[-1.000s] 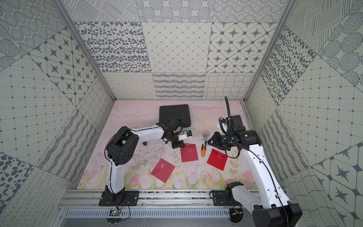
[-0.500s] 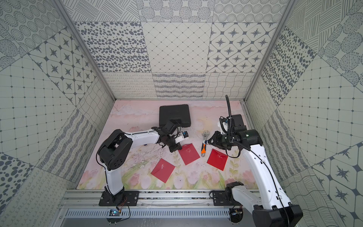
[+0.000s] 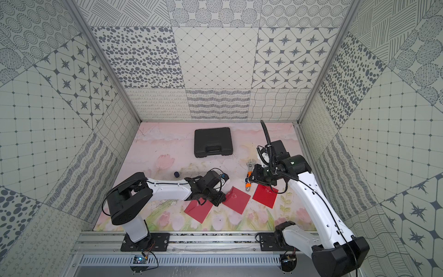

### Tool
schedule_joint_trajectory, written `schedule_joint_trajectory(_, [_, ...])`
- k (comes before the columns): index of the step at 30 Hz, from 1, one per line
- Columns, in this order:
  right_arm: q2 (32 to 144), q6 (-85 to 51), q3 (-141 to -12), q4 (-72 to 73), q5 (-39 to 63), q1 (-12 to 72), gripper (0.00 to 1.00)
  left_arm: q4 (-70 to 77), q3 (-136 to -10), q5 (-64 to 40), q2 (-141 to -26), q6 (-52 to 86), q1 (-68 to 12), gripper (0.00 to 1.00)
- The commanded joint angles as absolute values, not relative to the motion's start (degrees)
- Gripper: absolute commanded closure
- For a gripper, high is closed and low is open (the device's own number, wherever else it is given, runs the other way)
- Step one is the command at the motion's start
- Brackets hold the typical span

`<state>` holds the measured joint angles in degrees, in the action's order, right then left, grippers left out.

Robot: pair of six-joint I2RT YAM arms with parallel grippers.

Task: Seal the envelope with a glue stick
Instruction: Pick up the envelope from the center of the board, then apply the envelope at the center of the board.

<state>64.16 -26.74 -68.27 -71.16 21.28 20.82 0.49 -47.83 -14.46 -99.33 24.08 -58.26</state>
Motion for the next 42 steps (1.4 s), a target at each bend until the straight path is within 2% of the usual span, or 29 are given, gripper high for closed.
schedule_joint_trajectory(1, [65.4, -28.5, -69.7, -71.0, 18.6, 23.9, 1.00, 3.2, -44.4, -2.6, -97.8, 45.8, -62.9, 1.00])
schedule_joint_trajectory(7, [69.4, -30.0, -69.8, -71.7, 14.5, 30.6, 1.00, 6.9, -39.6, -0.1, -94.4, 49.2, -64.7, 1.00])
schedule_joint_trajectory(17, [81.2, -31.9, -70.6, -70.5, 10.9, 40.1, 1.00, 16.1, -33.7, -1.6, -94.4, 51.4, -64.9, 1.00])
schedule_joint_trajectory(42, [95.2, -31.5, -69.4, -63.5, 7.1, 43.2, 1.00, 18.1, -34.8, -6.2, -97.6, 51.1, -64.3, 1.00])
